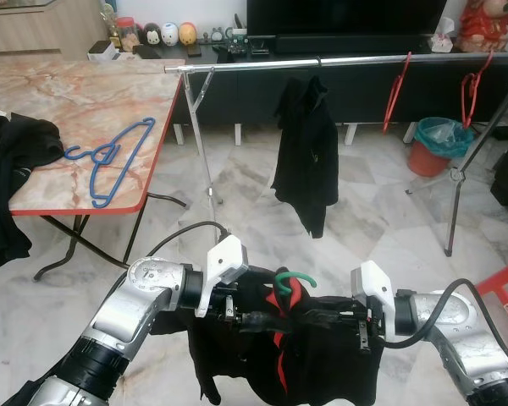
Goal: Hang hanger
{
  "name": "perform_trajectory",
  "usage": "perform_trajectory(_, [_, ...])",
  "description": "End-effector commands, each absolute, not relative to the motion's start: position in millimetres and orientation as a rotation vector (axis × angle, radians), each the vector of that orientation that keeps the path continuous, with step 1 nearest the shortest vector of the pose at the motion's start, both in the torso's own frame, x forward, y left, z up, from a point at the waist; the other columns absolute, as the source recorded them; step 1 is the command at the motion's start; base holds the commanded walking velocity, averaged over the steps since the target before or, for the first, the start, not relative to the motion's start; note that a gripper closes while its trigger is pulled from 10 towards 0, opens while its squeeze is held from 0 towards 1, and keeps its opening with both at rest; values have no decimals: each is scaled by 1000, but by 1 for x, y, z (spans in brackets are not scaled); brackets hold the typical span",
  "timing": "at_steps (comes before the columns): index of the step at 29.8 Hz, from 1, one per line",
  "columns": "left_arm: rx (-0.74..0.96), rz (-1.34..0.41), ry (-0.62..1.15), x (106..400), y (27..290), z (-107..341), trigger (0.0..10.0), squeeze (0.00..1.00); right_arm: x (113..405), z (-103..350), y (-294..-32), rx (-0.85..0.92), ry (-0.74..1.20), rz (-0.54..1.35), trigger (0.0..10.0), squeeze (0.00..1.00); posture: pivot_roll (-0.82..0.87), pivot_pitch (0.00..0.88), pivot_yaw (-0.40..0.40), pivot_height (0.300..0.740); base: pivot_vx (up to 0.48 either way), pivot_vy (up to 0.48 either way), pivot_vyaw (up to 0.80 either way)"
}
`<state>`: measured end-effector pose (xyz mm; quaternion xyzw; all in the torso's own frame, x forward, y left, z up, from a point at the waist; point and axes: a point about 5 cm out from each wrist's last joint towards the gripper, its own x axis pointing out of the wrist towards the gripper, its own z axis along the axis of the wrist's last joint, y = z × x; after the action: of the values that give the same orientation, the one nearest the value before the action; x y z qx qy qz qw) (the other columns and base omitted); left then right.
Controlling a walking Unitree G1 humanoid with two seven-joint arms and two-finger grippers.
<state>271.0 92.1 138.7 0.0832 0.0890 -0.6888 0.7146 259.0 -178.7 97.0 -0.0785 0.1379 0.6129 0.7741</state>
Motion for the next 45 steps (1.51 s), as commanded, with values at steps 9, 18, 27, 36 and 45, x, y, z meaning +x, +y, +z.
perform_trajectory(9, [224, -1603, 240, 262, 86, 134, 0, 0, 275, 122, -163, -218, 163, 1320, 10000, 0, 28, 21, 26, 740, 0, 0, 0])
perform_trajectory(18, [227, -1594, 266, 262, 86, 132, 0, 0, 278, 126, -160, -219, 139, 1310, 10000, 0, 27, 22, 31, 740, 0, 0, 0])
perform_trajectory(27, [211, -1618, 273, 258, 86, 132, 0, 0, 278, 126, -160, -220, 139, 1308, 10000, 0, 28, 23, 31, 740, 0, 0, 0])
perform_trajectory(36, [201, -1627, 275, 257, 87, 133, 0, 0, 280, 126, -160, -227, 141, 1301, 10000, 0, 28, 25, 31, 740, 0, 0, 0])
perform_trajectory(45, [196, -1635, 282, 256, 86, 133, 0, 0, 280, 126, -159, -233, 139, 1300, 10000, 0, 28, 25, 31, 740, 0, 0, 0])
